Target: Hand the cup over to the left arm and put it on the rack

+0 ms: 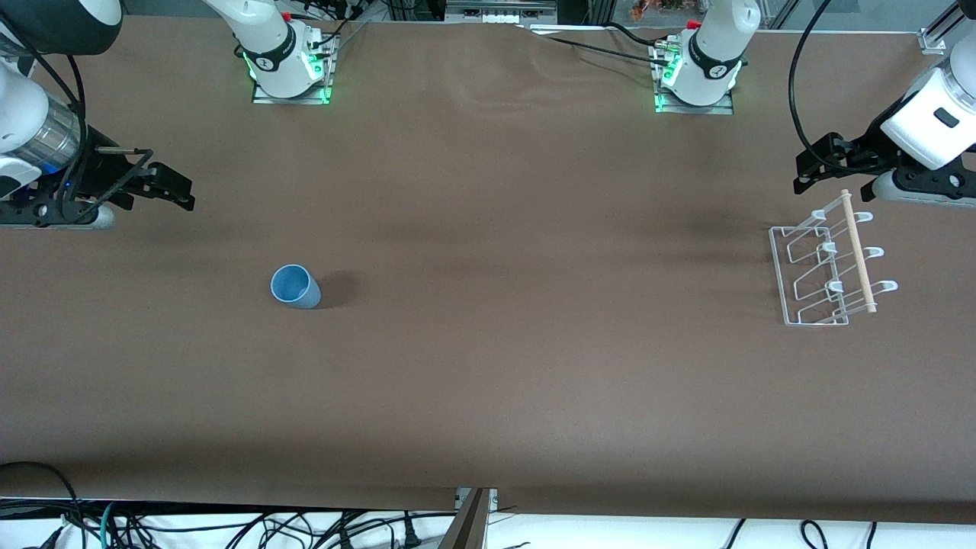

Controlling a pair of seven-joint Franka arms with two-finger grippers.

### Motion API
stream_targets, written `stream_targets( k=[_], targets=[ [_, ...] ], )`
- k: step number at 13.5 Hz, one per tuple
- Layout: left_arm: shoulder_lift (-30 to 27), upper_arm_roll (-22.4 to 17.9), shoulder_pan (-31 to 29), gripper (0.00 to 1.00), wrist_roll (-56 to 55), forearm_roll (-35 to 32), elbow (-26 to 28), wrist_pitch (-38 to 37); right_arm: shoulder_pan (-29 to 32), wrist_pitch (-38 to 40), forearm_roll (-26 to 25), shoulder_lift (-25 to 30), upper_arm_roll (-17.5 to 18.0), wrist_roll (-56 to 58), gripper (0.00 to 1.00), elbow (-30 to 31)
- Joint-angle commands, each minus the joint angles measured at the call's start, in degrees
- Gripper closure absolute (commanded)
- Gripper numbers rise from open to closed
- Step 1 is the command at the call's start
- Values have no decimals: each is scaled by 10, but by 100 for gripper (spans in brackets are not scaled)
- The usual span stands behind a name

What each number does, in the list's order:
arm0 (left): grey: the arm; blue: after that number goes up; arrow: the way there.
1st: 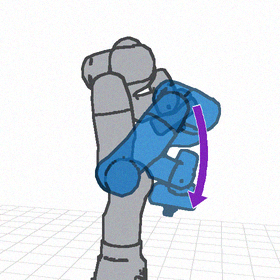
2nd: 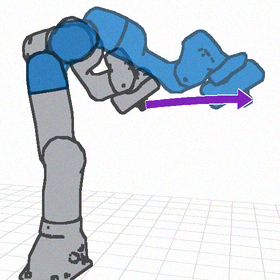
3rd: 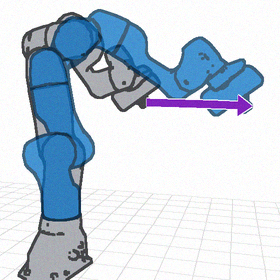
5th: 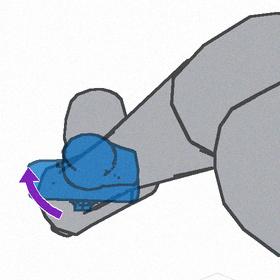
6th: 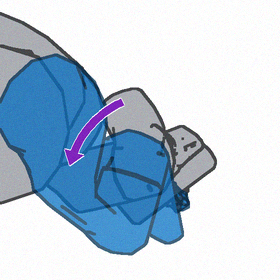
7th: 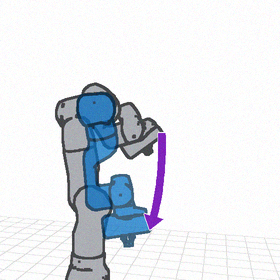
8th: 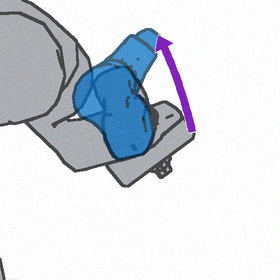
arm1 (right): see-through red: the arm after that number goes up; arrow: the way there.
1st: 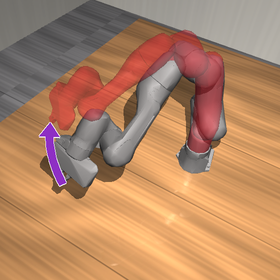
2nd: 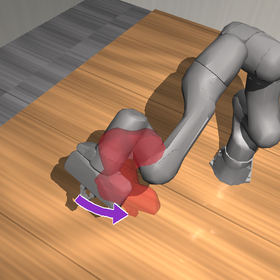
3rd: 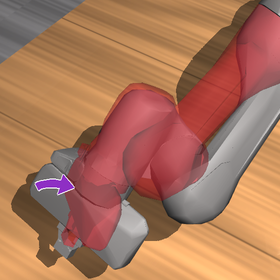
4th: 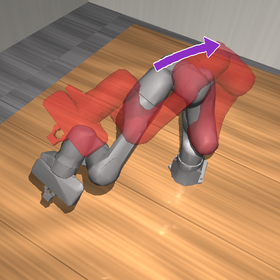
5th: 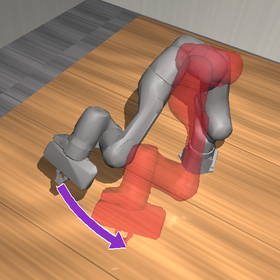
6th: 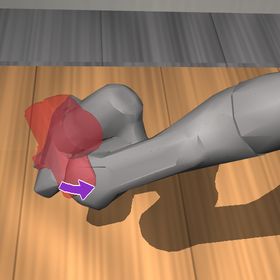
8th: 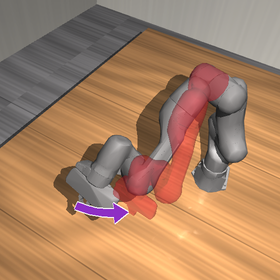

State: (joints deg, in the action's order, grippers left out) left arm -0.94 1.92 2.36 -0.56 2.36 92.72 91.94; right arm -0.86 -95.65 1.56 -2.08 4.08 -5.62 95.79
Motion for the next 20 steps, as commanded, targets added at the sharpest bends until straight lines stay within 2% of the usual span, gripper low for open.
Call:
stream_targets(
  k=[1, 18, 20],
  targets=[
    [9, -2, 4, 0, 3, 2, -19, -14, 3, -28, -11, -10, 7, 5, 1, -9],
    [8, -1, 4, 0, 3, 2, -18, -14, 2, -43, -10, -12, 7, 13, 1, -15],
    [8, -1, 4, 0, 3, 2, -19, -14, 2, -38, -10, -12, 7, 40, 1, -15]
  ],
)
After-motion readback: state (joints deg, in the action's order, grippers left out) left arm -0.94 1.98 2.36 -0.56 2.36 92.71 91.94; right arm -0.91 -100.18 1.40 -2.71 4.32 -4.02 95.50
